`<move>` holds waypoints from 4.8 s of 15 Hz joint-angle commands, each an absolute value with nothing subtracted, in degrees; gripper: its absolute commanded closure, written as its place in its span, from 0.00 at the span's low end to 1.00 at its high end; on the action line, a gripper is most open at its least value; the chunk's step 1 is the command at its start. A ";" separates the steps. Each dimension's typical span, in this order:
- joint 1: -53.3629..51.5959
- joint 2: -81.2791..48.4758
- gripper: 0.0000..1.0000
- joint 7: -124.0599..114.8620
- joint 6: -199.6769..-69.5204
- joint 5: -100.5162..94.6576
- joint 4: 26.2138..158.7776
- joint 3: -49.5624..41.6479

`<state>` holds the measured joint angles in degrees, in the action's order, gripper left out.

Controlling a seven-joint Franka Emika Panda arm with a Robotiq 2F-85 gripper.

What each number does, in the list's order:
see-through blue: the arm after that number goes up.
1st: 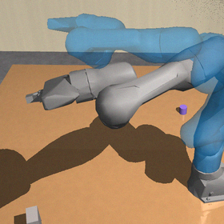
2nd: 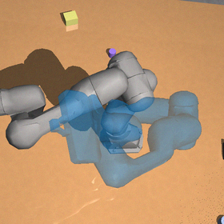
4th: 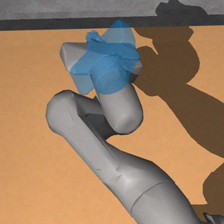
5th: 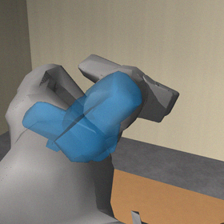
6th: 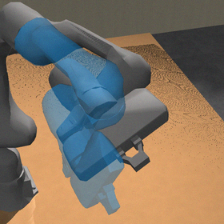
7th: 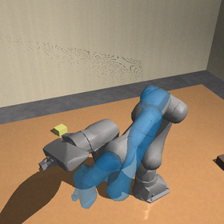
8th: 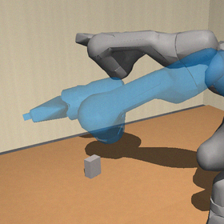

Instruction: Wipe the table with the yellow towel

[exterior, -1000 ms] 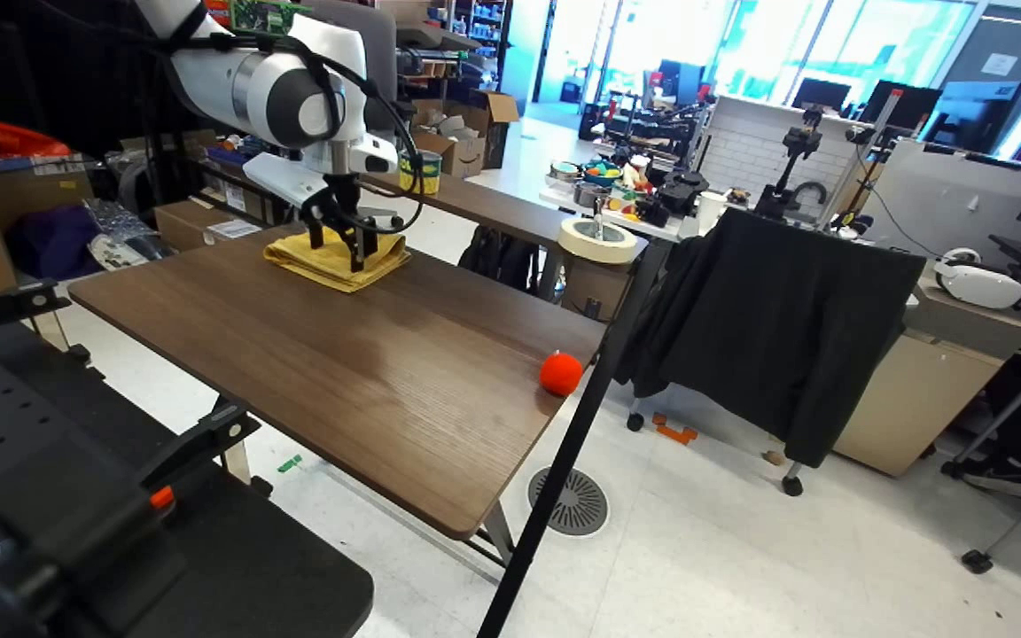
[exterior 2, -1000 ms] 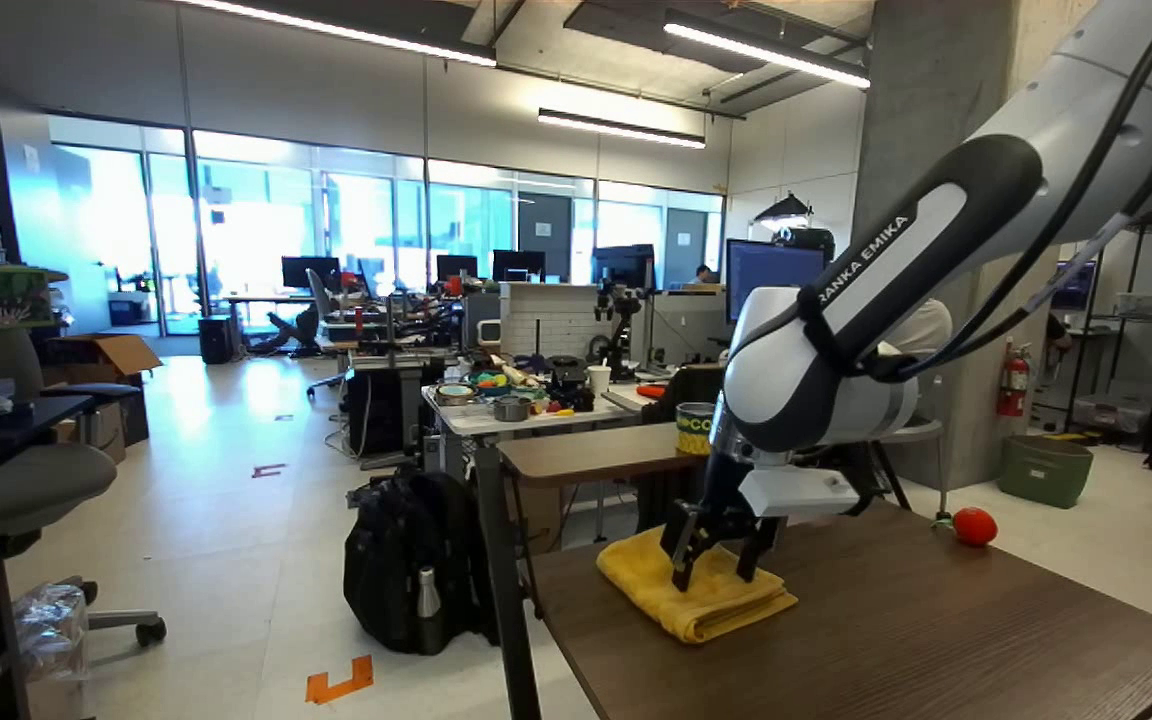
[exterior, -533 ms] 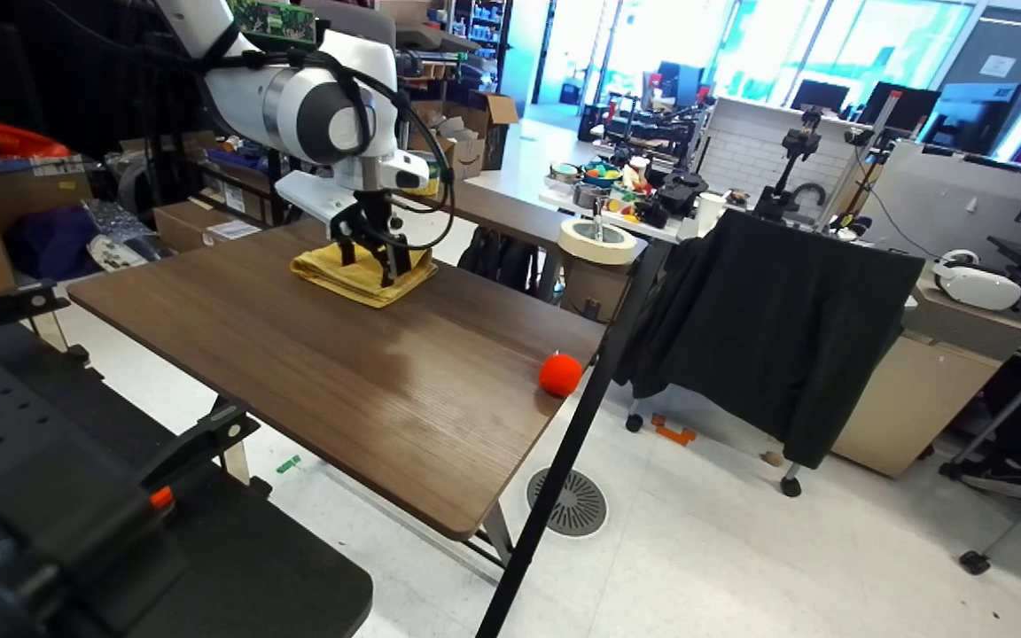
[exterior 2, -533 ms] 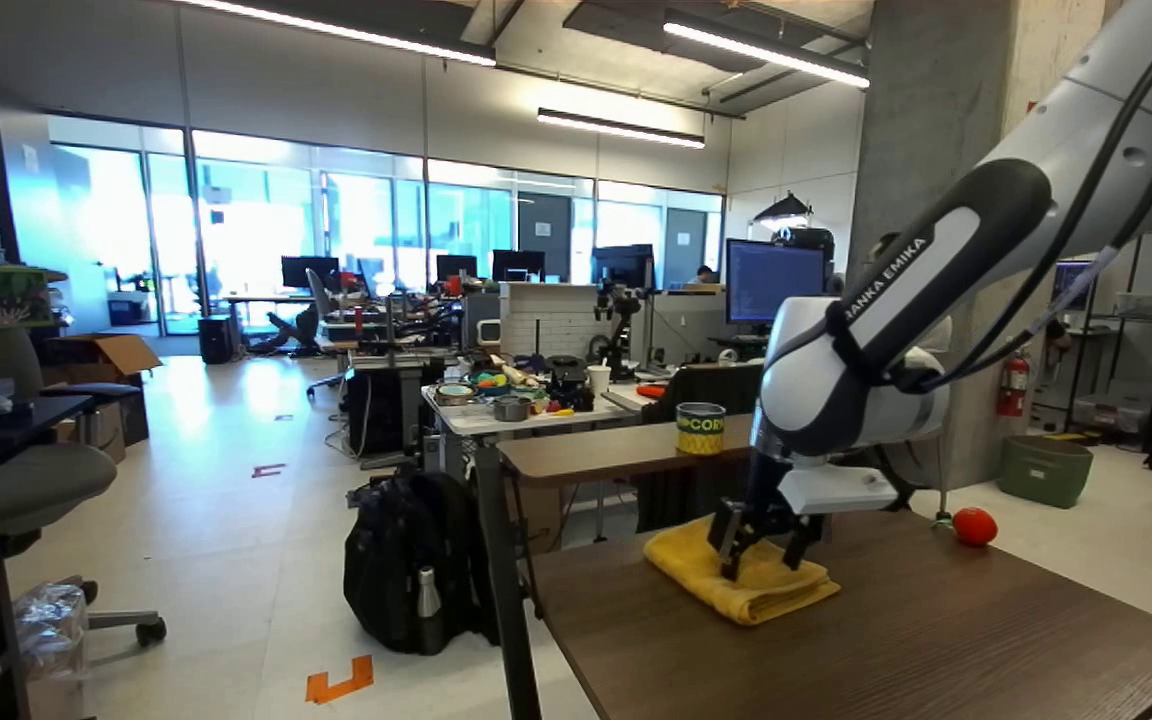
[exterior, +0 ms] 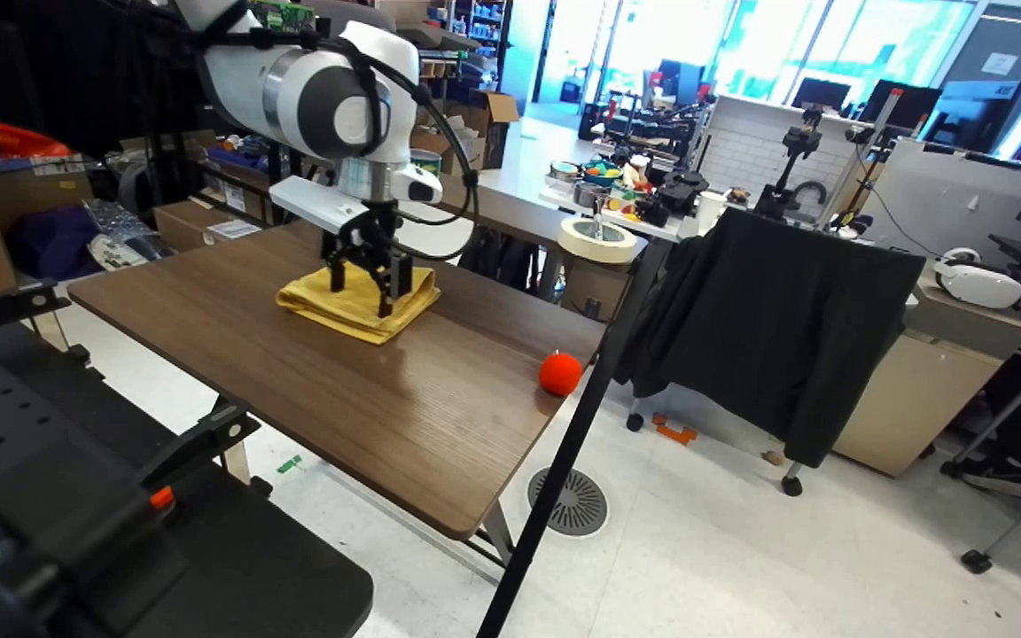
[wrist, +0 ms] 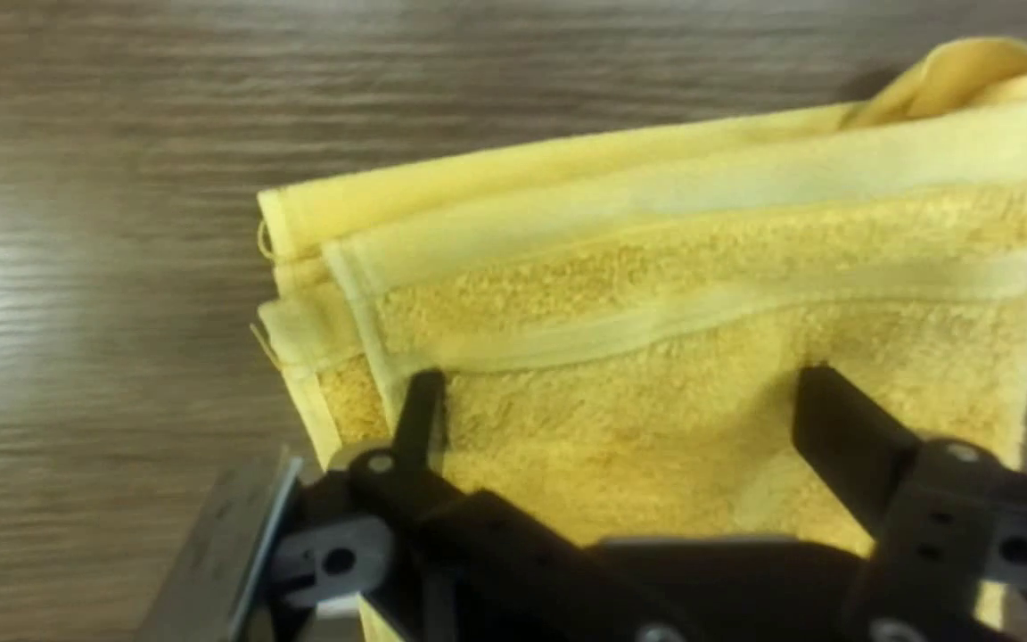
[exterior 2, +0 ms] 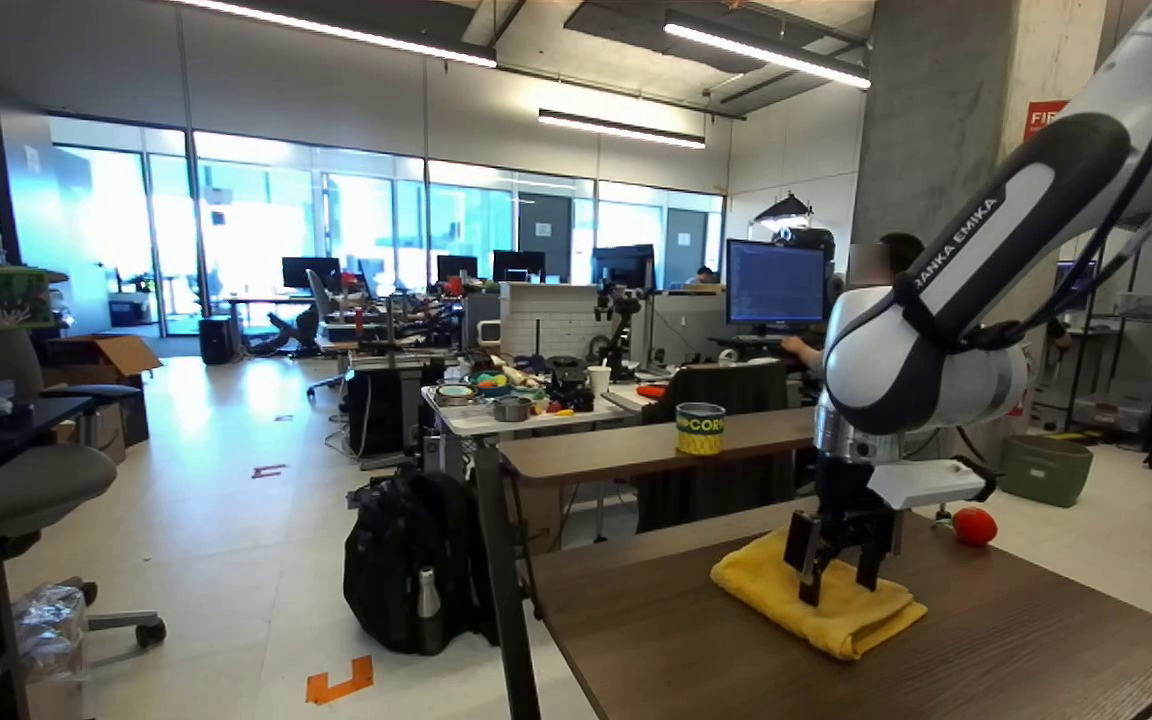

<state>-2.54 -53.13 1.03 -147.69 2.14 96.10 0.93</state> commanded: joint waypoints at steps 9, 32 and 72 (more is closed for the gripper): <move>-5.01 -37.58 0.00 13.34 -145.48 -3.58 127.22 10.34; 1.28 -26.22 0.00 20.12 -163.18 0.32 132.99 14.00; -4.43 -48.11 0.00 7.61 -190.95 -3.26 136.05 -16.63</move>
